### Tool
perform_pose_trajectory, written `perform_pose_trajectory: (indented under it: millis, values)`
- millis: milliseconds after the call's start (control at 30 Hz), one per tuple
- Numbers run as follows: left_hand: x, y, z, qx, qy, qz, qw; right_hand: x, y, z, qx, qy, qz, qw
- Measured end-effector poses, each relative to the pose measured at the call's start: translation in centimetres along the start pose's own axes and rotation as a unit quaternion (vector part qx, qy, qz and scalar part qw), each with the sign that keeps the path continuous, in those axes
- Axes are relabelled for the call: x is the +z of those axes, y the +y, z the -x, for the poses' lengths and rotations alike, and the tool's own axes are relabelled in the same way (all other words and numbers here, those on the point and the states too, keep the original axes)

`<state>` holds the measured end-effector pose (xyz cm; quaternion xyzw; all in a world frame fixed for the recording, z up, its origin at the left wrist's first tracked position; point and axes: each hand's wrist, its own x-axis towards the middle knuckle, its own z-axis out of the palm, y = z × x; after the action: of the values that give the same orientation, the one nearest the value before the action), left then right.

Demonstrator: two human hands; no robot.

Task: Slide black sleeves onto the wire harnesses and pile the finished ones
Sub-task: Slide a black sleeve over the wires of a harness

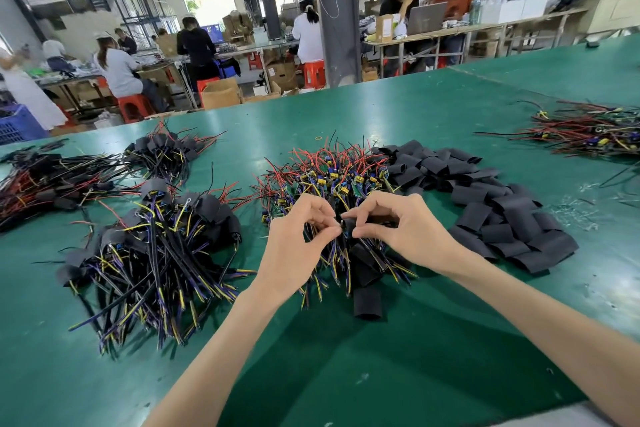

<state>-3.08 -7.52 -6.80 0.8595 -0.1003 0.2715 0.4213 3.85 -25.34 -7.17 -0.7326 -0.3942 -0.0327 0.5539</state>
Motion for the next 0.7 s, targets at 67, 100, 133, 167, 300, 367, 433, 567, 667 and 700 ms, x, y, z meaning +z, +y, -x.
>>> perform_pose_trajectory:
  millis: [67, 100, 133, 167, 300, 367, 433, 567, 667, 700]
  values:
    - [0.04, -0.05, 0.08, 0.004, 0.001, -0.001, 1.000, 0.11, 0.05, 0.05, -0.003, 0.001, 0.002, 1.000]
    - [0.09, -0.03, 0.09, 0.006, 0.001, -0.003, 1.000, 0.16, 0.09, 0.07, -0.004, 0.001, 0.004, 1.000]
    - [0.14, -0.02, 0.12, 0.009, 0.001, -0.008, 1.000, 0.18, 0.15, 0.10, -0.005, 0.002, 0.009, 1.000]
    - [0.20, -0.04, 0.12, 0.013, 0.000, -0.014, 1.000, 0.24, 0.20, 0.12, -0.005, 0.001, 0.015, 1.000]
    - [0.41, -0.20, 0.24, 0.036, -0.009, -0.041, 0.998, 0.40, 0.24, 0.17, -0.008, -0.006, 0.039, 0.999]
    - [0.47, -0.19, 0.29, 0.044, -0.003, -0.050, 0.998, 0.36, 0.10, 0.10, -0.009, -0.008, 0.032, 0.999]
    - [0.44, -0.11, 0.18, 0.050, 0.017, -0.058, 0.997, 0.19, 0.01, -0.09, 0.003, -0.010, 0.006, 1.000]
    - [0.23, 0.13, 0.05, 0.067, 0.053, -0.077, 0.993, -0.23, -0.12, -0.44, 0.048, -0.030, 0.001, 0.998]
    - [0.30, 0.16, 0.32, 0.076, 0.053, -0.084, 0.992, -0.28, -0.14, -0.34, 0.061, -0.042, -0.046, 0.996]
    - [0.35, 0.17, 0.36, 0.076, 0.055, -0.080, 0.992, -0.25, -0.11, -0.36, 0.062, -0.042, -0.063, 0.995]
